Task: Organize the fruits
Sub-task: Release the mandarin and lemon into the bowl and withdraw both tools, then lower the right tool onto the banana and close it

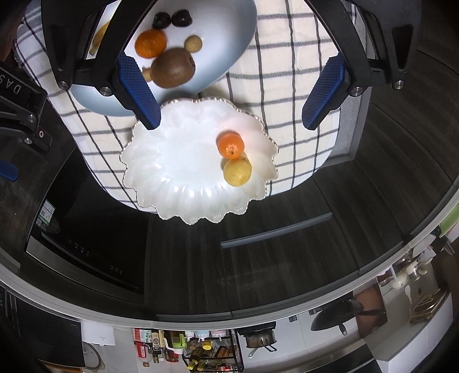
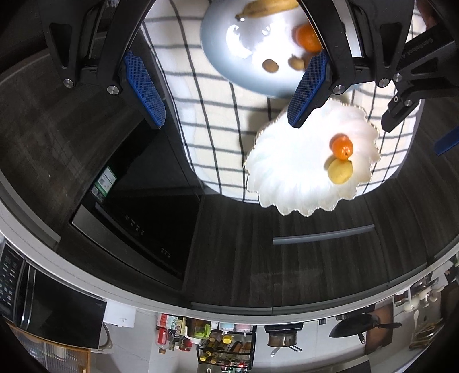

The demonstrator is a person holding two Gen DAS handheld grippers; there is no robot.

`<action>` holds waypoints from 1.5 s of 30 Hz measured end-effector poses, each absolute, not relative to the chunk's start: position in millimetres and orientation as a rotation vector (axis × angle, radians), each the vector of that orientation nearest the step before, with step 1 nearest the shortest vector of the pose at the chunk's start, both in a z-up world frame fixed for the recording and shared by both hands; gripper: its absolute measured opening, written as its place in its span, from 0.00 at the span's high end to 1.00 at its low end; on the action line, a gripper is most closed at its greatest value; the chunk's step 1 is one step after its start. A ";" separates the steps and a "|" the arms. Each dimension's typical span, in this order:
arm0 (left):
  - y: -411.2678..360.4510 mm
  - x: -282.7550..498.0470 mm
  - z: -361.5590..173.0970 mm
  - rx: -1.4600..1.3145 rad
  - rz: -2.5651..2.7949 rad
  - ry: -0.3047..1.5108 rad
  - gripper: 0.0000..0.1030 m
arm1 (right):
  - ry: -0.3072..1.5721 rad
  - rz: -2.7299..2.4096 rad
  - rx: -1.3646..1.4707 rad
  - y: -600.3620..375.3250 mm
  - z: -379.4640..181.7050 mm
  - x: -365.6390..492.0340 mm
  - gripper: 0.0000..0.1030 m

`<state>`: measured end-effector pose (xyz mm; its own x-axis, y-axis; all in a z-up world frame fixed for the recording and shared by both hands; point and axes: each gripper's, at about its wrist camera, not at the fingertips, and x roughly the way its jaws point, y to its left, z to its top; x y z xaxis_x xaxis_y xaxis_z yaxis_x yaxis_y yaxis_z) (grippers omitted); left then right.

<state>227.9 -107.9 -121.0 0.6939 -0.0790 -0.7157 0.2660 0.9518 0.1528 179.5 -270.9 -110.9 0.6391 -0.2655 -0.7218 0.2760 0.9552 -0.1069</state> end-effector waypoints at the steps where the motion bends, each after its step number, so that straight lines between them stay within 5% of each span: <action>1: -107.3 224.2 -121.7 0.253 -0.193 0.782 0.03 | 0.826 -0.309 0.016 -271.1 -112.2 177.2 0.15; 39: -47.5 171.1 -218.5 0.219 -0.157 0.899 0.03 | 1.135 -0.364 0.294 -226.1 -243.4 115.3 0.16; 45: -44.0 182.1 -230.4 0.218 -0.156 0.927 0.03 | 1.178 -0.420 0.300 -223.2 -258.5 125.3 0.27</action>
